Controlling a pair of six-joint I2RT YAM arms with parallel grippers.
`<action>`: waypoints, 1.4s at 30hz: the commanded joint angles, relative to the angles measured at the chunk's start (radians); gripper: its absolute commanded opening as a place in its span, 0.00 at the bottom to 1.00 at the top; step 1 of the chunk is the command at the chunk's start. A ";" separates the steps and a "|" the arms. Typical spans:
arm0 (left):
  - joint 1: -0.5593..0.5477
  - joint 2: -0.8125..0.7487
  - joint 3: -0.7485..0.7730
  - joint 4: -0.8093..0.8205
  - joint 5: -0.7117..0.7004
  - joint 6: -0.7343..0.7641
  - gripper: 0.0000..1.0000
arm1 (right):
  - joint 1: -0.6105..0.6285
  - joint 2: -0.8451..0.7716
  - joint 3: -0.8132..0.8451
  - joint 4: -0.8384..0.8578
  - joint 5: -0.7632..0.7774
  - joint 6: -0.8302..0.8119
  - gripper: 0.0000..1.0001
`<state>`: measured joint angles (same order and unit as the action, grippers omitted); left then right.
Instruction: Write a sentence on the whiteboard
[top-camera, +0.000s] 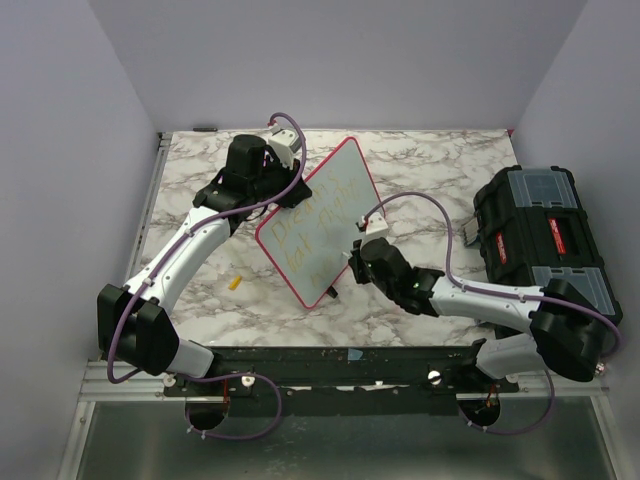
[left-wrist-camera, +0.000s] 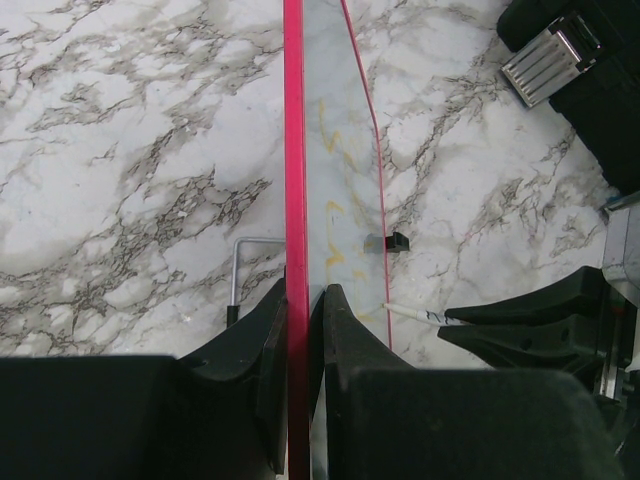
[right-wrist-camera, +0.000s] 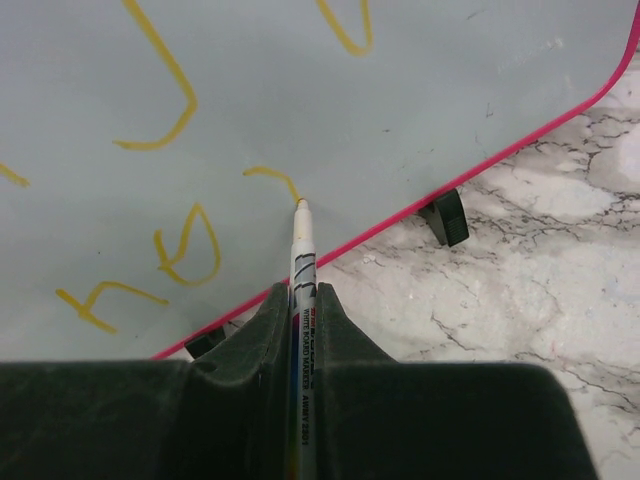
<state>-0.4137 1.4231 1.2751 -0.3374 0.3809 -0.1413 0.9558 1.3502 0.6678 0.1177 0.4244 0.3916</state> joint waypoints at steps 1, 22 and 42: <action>-0.022 0.029 -0.042 -0.063 -0.034 0.124 0.00 | -0.013 0.002 0.063 0.030 -0.023 -0.014 0.01; -0.022 0.031 -0.042 -0.060 -0.034 0.124 0.00 | -0.035 0.026 0.082 0.035 -0.036 -0.018 0.01; -0.022 0.033 -0.040 -0.062 -0.034 0.124 0.00 | -0.051 0.024 0.013 0.052 -0.025 -0.006 0.01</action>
<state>-0.4137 1.4231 1.2751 -0.3359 0.3790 -0.1410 0.9138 1.3544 0.6754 0.1371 0.4213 0.3771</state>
